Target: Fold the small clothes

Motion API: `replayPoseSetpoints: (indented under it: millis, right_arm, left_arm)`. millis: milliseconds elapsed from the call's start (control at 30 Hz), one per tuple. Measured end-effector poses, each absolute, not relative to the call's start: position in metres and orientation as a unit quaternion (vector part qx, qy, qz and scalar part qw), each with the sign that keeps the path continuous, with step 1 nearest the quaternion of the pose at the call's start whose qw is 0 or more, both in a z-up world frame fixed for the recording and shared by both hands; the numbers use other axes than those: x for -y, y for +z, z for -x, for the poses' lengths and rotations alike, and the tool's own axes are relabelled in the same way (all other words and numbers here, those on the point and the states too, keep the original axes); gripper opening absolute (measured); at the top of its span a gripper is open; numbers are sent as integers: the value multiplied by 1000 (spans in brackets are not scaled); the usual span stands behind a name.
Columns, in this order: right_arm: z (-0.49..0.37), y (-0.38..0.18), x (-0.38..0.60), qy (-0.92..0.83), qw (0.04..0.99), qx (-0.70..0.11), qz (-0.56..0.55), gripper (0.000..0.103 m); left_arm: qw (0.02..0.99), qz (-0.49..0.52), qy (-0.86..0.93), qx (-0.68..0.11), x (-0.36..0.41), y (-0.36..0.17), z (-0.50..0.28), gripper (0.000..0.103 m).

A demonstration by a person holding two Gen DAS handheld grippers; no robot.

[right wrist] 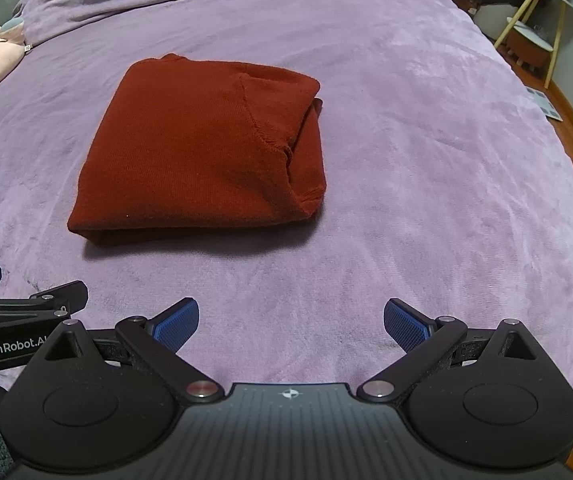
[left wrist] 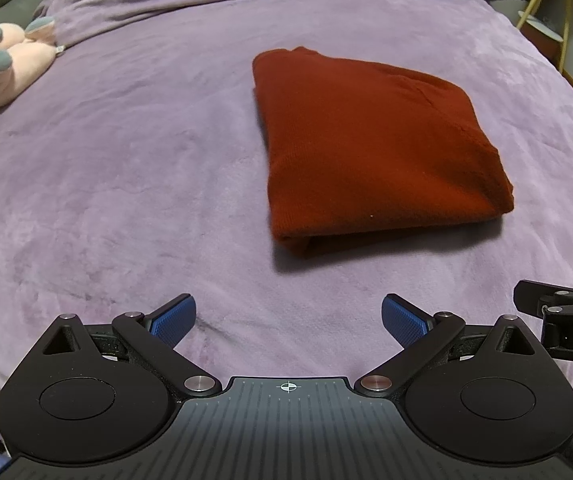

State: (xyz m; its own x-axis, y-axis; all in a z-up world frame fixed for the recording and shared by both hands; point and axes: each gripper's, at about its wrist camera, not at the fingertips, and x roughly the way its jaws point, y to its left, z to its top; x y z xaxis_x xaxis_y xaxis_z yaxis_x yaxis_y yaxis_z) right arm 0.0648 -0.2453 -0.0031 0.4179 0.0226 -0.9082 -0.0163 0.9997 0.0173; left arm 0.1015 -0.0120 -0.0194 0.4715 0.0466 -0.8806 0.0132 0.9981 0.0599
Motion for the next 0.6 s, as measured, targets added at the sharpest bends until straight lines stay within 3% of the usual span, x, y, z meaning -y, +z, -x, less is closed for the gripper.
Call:
replayPoseSetpoints:
  millis: [600]
  right_arm:
    - [-63, -1, 247, 7, 844, -536, -2, 99]
  left_arm:
    - [861, -36, 12, -507, 15, -18, -100, 102]
